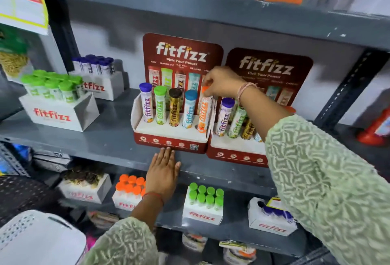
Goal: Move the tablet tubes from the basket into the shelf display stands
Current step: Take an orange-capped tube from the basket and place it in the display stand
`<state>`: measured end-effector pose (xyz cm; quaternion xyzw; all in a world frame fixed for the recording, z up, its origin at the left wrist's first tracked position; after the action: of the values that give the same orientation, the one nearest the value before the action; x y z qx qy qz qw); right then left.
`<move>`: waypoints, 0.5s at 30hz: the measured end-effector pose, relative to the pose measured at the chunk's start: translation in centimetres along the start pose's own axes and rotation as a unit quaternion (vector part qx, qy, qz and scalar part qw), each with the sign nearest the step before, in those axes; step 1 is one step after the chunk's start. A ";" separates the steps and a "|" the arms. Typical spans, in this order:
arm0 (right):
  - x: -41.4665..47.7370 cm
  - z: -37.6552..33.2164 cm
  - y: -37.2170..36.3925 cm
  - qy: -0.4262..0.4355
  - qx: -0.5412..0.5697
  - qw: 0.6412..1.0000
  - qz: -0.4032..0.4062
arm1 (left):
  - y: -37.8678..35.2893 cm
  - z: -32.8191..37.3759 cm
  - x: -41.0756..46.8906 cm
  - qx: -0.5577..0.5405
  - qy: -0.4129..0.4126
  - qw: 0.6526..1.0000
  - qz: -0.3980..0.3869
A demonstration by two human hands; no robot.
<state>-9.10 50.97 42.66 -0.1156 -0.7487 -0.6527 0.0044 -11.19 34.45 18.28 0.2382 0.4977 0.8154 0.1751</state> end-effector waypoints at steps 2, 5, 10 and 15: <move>0.3 0.0 -0.1 0.005 0.020 1.000 -0.005 | 0.0 0.0 0.0 0.003 -0.003 1.000 0.002; 0.5 -0.1 -0.2 0.017 0.022 1.000 0.000 | 0.0 0.0 0.0 0.004 -0.012 1.000 -0.006; 0.5 0.0 -0.8 0.021 0.054 0.998 0.026 | -0.2 0.0 -0.1 0.005 -0.034 0.999 -0.014; 0.2 0.9 -2.8 -0.018 0.082 0.996 -0.021 | -0.1 0.2 -0.1 0.011 -0.045 0.999 -0.024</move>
<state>-9.65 51.59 39.86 -0.1109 -0.8020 -0.5868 -0.0133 -11.00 34.57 18.21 0.2643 0.5037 0.7940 0.2145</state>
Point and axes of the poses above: each hand's wrist, its own x-axis towards the middle knuckle, its own y-axis out of the back of the hand, z = x × y, the point moved 3 cm from there along x, towards the middle knuckle, and after that the axes turned 11 degrees about y, right-handed, at the moved point
